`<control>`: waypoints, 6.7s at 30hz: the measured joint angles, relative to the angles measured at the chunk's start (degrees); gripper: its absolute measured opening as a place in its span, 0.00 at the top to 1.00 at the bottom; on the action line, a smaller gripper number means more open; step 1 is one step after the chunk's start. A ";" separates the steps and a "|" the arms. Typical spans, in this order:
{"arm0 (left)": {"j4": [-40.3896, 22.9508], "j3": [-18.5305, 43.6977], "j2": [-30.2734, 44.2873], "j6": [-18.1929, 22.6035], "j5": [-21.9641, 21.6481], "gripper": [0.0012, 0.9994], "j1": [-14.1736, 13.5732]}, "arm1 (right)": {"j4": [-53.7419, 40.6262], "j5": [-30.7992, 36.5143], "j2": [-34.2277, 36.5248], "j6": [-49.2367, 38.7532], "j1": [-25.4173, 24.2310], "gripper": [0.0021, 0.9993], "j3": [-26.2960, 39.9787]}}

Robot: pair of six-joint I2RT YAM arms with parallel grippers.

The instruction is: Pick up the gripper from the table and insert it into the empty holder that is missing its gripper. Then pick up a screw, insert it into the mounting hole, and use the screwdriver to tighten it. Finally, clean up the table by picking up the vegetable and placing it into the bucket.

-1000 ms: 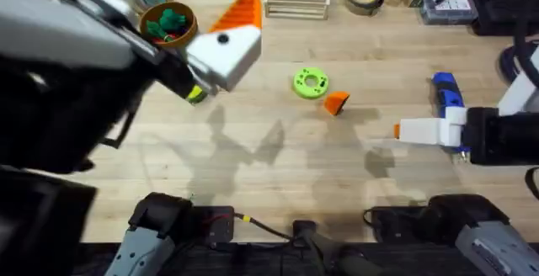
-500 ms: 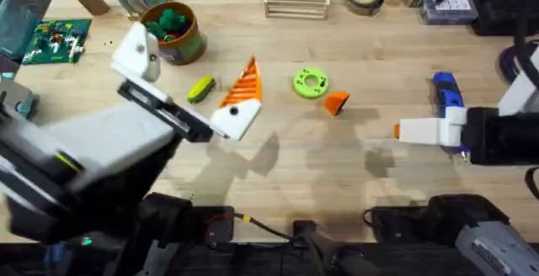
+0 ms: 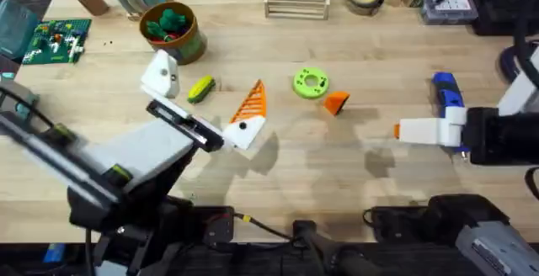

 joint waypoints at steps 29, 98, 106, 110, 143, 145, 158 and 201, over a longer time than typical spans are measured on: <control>-19.55 0.02 0.24 0.00 -0.15 0.01 -3.21 | 0.00 0.00 0.00 0.00 0.00 0.02 0.01; -21.28 0.04 0.24 0.00 32.11 0.01 -3.21 | 22.57 7.63 26.34 -9.73 19.10 0.01 0.10; -21.28 0.04 0.24 0.00 32.13 0.01 -3.21 | 31.28 11.12 28.24 -9.34 23.96 0.01 -0.53; -21.28 0.04 0.24 -0.01 32.13 0.01 -3.21 | 35.48 11.97 28.24 -9.28 24.86 0.01 -3.61; -21.28 0.04 0.24 0.00 32.13 0.01 -3.21 | 40.53 12.31 35.26 -7.77 24.87 0.69 -5.45; -21.28 0.04 0.24 0.00 32.13 0.01 -3.21 | 40.22 12.31 35.26 -7.78 24.87 0.70 -5.46; -21.28 0.04 0.24 0.00 32.13 0.01 -3.21 | 39.83 12.33 32.91 -7.76 24.87 0.99 -5.45; -21.28 0.02 0.24 -0.01 32.14 0.01 -3.21 | 38.76 -21.16 13.03 20.57 24.87 0.99 -0.88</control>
